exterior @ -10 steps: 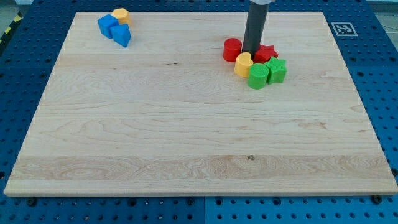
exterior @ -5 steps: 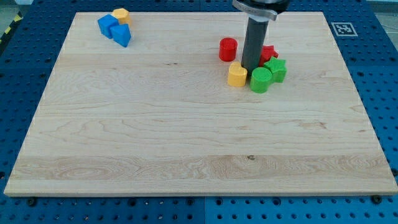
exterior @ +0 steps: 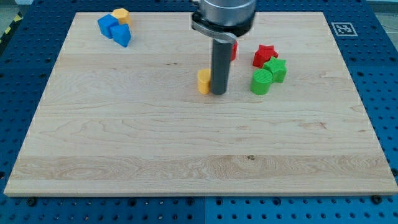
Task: Drag the yellow heart to the right of the blue triangle
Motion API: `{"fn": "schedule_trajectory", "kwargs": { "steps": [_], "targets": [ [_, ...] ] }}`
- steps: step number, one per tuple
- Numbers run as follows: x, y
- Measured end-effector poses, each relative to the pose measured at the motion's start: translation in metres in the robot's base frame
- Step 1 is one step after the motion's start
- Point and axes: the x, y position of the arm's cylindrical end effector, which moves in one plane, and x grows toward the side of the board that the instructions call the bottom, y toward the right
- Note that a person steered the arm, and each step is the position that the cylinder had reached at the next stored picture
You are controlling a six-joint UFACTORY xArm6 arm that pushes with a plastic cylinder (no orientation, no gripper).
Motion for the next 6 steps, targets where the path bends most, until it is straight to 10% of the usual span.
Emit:
{"fn": "schedule_trajectory", "kwargs": {
  "steps": [6],
  "targets": [
    [-0.021,-0.005]
  ]
}}
